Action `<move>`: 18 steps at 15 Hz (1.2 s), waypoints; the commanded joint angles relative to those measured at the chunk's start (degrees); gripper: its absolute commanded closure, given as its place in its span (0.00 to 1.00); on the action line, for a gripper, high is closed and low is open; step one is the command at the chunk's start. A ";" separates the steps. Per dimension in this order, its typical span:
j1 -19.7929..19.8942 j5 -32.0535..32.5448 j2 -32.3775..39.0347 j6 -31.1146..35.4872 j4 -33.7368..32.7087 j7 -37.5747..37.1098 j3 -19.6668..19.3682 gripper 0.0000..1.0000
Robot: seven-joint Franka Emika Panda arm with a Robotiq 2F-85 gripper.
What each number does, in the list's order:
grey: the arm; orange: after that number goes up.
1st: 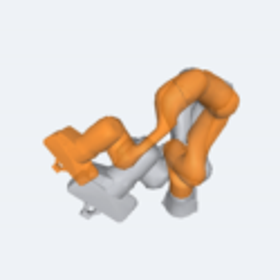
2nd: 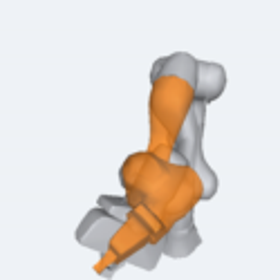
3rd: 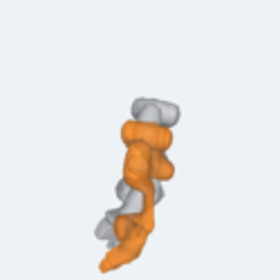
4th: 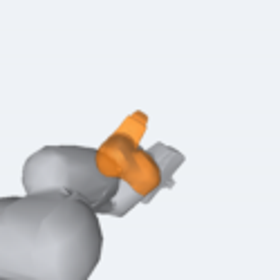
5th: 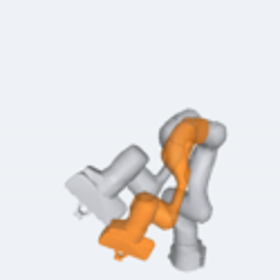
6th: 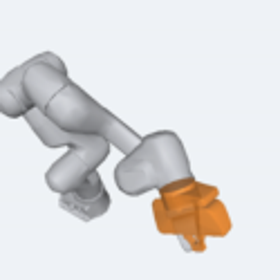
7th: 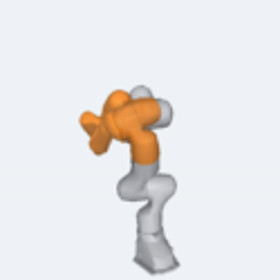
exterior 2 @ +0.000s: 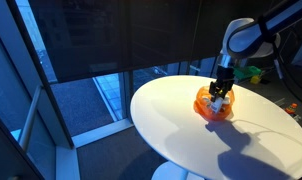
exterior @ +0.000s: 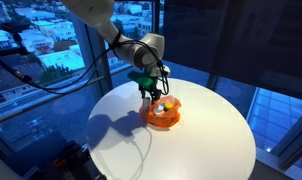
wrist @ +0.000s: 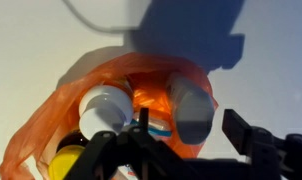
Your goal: Put the white bottle in the orange plastic bag
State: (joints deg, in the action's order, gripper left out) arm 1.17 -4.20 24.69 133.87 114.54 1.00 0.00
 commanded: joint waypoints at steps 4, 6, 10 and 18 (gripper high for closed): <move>0.48 0.54 -3.24 -1.67 -0.24 1.58 0.07 0.00; 0.45 1.02 -4.16 -3.66 -1.11 1.53 -0.17 0.00; 0.23 2.81 -7.14 -10.48 -2.65 -0.08 -1.29 0.00; -0.06 7.32 -15.75 -24.89 -6.16 -4.54 -3.07 0.00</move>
State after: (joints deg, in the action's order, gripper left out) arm 1.46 -0.44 11.75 113.73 110.07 0.08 -2.52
